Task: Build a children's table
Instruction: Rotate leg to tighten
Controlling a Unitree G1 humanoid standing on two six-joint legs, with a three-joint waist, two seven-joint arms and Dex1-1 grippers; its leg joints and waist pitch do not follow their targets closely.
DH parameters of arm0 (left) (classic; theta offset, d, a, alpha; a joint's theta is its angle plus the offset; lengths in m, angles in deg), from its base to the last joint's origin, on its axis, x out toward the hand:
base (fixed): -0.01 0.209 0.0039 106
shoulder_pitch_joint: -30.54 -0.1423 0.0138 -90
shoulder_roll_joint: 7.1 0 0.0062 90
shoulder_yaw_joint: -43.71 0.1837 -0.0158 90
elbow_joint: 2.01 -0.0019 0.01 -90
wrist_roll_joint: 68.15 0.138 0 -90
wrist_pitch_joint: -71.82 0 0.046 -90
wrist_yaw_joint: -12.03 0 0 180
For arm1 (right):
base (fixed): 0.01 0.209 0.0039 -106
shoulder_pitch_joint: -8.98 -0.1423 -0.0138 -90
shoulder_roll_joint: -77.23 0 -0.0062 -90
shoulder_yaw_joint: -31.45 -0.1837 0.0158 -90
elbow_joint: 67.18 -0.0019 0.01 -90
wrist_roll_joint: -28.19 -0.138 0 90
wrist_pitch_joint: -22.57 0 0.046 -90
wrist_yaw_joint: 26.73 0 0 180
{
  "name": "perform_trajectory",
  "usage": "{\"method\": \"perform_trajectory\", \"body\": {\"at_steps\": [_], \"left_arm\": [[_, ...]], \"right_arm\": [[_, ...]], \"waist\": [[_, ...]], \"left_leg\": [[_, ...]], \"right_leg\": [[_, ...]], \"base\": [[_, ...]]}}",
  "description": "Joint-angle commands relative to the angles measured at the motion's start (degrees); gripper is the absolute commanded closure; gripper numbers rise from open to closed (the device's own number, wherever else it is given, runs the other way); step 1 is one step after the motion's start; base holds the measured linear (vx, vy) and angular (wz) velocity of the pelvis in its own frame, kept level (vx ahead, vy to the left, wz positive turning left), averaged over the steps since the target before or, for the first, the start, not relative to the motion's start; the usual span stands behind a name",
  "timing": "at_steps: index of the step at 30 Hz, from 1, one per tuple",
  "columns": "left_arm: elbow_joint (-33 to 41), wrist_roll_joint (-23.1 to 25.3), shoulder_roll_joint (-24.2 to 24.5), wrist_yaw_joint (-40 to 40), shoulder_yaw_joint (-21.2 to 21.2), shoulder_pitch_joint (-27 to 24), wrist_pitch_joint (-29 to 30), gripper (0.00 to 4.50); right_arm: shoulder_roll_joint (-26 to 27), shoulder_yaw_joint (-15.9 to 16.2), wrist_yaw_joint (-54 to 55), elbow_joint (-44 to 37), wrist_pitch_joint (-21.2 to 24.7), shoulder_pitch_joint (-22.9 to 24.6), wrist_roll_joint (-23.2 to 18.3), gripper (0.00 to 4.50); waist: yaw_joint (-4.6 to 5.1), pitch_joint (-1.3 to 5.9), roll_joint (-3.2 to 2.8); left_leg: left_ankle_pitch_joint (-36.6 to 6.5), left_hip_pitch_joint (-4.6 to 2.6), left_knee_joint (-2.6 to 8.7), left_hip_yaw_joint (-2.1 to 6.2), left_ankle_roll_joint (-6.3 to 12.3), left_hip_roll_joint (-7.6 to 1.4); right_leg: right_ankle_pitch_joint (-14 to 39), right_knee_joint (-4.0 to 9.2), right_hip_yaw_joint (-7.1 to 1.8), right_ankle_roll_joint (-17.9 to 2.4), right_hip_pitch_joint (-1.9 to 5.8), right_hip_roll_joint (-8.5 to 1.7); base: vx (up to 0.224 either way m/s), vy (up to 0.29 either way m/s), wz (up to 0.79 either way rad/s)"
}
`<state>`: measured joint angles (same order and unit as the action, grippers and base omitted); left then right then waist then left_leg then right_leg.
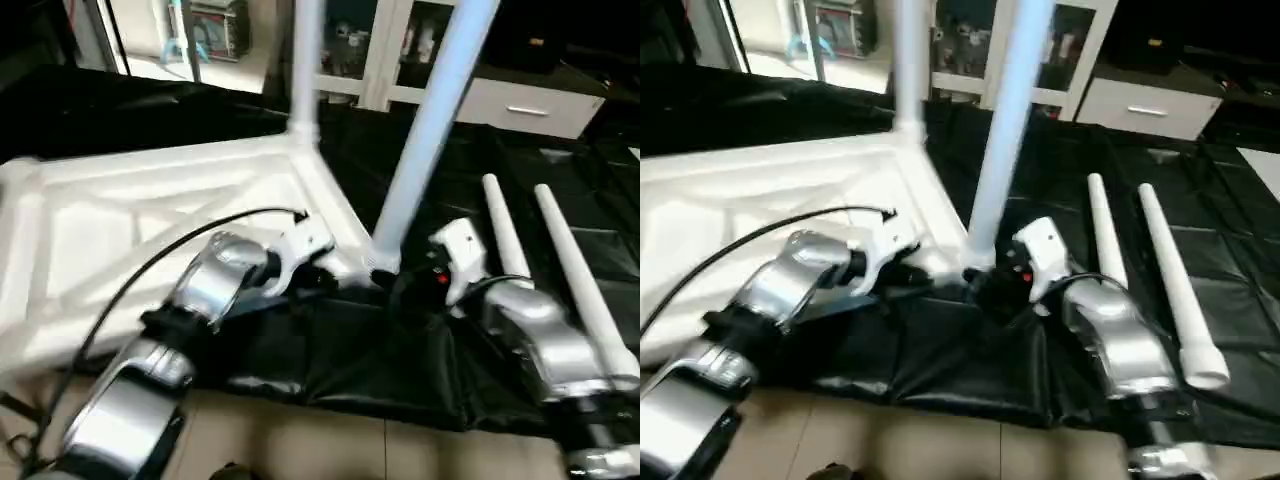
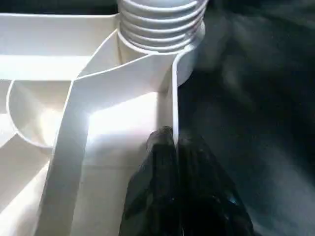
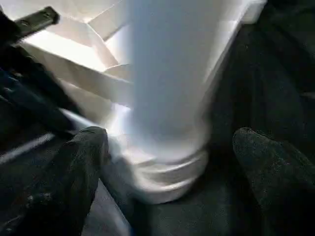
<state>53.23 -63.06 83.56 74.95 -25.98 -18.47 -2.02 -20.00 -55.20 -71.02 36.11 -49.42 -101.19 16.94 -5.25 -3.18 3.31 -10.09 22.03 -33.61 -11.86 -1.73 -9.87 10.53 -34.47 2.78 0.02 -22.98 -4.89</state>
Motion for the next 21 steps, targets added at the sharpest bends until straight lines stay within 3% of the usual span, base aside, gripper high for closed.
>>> {"method": "perform_trajectory", "body": {"at_steps": [1, 2, 6, 13, 21], "left_arm": [[0.7, -0.2, 1.1, 4.4, 2.9, -2.1, -0.6, 4.50], [1.5, -0.3, 1.6, 5.4, 3.0, -2.6, -1.1, 4.50], [5.2, -1.7, 3.4, 10.1, 3.8, -4.3, -1.7, 4.50], [7.4, -2.0, 4.7, 11.7, 4.2, -5.0, -0.5, 4.50], [10.7, -2.5, 5.9, 14.2, 4.9, -6.5, 0.5, 4.50]], "right_arm": [[-3.0, -1.1, -4.8, -2.9, 0.3, 0.5, -2.4, 0.07], [-4.0, -1.0, -6.5, -3.3, 0.6, 0.7, -3.2, 0.07], [-6.1, 0.5, -11.5, -3.4, 0.6, 0.7, -3.7, 0.07], [-7.8, 3.8, -17.9, -1.6, -0.6, 0.2, -3.8, 0.07], [-6.7, 6.2, -19.4, 2.5, -3.8, -2.9, -0.6, 0.07]], "waist": [[0.24, 3.33, -0.08], [0.12, 3.39, 0.01], [0.26, 3.50, 0.19], [0.04, 3.57, 0.43], [0.08, 3.59, 0.35]], "left_leg": [[-13.4, -2.10, 4.37, 1.63, 1.00, -4.13], [-14.0, -1.89, 4.47, 1.83, 0.96, -4.16], [-12.8, -1.76, 4.22, 1.72, 1.44, -4.01], [-11.6, -1.76, 4.03, 1.69, 1.97, -4.05], [-11.4, -1.80, 3.87, 1.62, 1.76, -3.93]], "right_leg": [[9.3, 3.94, -2.57, -13.2, 1.85, -4.15], [9.8, 3.82, -2.53, -12.8, 2.19, -4.29], [8.5, 3.63, -2.53, -13.2, 2.10, -4.32], [8.4, 3.42, -2.41, -13.8, 2.15, -4.32], [9.1, 3.36, -2.38, -14.1, 2.00, -4.23]], "base": [[0.000, 0.000, 0.00], [0.000, 0.000, 0.00], [0.000, 0.000, 0.00], [0.000, 0.000, 0.00], [0.000, 0.000, 0.00]]}}
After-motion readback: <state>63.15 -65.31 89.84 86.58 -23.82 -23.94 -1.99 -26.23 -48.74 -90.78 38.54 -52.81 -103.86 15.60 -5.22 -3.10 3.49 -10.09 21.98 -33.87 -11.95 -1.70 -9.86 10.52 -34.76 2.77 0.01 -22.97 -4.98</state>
